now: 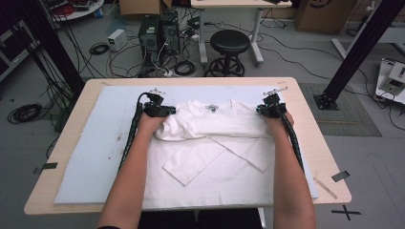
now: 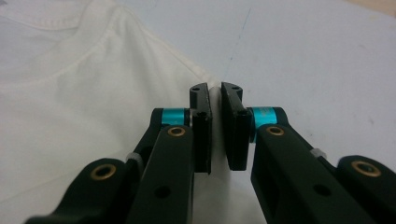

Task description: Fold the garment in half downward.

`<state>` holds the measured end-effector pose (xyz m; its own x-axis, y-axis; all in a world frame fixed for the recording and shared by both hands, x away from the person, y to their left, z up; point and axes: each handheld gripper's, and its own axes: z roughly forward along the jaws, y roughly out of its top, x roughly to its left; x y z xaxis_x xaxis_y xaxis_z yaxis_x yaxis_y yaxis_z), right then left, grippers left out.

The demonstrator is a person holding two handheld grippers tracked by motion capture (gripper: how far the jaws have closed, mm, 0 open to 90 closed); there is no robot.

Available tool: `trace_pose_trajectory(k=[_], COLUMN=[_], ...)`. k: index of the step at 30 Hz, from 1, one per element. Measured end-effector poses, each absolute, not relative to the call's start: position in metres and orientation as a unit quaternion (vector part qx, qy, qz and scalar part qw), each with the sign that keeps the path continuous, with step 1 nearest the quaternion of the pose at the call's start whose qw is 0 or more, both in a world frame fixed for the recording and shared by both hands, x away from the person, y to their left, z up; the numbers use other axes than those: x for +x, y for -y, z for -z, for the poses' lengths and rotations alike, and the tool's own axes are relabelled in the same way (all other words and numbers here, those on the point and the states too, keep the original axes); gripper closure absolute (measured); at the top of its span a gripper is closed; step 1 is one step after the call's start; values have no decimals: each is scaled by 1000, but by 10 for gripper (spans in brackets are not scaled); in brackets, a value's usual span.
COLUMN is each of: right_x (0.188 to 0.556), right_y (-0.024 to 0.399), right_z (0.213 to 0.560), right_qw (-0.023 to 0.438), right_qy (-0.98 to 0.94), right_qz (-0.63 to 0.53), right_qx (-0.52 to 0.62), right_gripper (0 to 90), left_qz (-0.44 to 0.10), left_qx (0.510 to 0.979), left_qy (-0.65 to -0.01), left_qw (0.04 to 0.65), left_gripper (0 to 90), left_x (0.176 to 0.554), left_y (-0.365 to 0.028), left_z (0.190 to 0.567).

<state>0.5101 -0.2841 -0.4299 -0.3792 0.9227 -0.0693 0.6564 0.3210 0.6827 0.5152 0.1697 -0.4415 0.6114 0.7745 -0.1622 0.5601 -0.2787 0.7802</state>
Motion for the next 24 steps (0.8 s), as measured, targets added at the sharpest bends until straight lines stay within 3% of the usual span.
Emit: trace_pose_trajectory(k=[24], right_x=[456], right_y=[296], right_z=[362], right_qw=[268], right_qy=[-748], right_qz=[-387], right_qx=[467], right_gripper=[853], left_qz=[-158], left_qx=[758], left_qy=[-375], left_qw=[511], left_gripper=[838], left_x=[459], left_y=[-187], left_z=[373])
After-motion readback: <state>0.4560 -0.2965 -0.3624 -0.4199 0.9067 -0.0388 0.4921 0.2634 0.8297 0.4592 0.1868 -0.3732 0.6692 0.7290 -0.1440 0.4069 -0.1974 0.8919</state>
